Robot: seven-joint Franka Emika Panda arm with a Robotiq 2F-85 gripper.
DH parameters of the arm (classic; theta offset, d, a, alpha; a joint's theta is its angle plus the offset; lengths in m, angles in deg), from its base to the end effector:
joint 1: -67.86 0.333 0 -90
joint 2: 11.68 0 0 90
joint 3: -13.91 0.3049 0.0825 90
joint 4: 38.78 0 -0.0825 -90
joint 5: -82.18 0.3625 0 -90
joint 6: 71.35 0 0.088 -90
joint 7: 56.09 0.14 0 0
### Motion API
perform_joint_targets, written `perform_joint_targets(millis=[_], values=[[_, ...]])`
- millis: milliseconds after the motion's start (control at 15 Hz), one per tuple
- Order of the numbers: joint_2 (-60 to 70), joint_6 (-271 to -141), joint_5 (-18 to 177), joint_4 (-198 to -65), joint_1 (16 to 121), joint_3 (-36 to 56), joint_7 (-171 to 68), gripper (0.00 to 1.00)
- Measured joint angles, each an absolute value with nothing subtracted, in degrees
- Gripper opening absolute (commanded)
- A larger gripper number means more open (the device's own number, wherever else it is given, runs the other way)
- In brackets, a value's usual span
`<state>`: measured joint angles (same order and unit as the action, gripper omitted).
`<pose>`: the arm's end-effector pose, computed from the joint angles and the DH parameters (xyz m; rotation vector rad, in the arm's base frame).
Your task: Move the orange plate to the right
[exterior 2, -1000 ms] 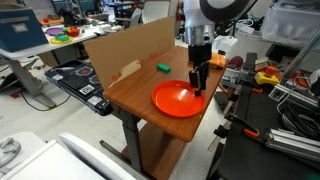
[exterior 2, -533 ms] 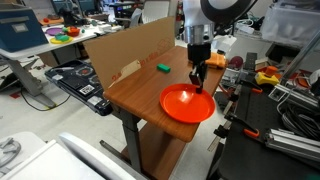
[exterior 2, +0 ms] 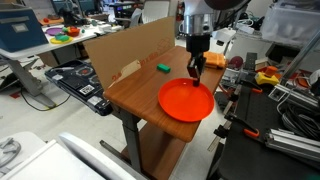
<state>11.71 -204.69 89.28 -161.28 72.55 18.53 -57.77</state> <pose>0.5163 0.0916 0.1715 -3.0209 -0.1416 0.3430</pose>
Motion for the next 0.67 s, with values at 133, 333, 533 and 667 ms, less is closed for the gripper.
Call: perform_joint_targets(millis=[133,333,533,667], values=[[9.59,-205.01,90.1,-161.74,70.87,18.53,-59.49,0.01],[6.61,-205.04,93.28,-162.23,66.58,18.26,-63.19,0.01],[5.11,-204.83,96.16,-162.04,62.11,17.11,-66.0,0.01],[5.29,-204.46,96.3,-161.64,60.06,15.84,-66.35,0.01]])
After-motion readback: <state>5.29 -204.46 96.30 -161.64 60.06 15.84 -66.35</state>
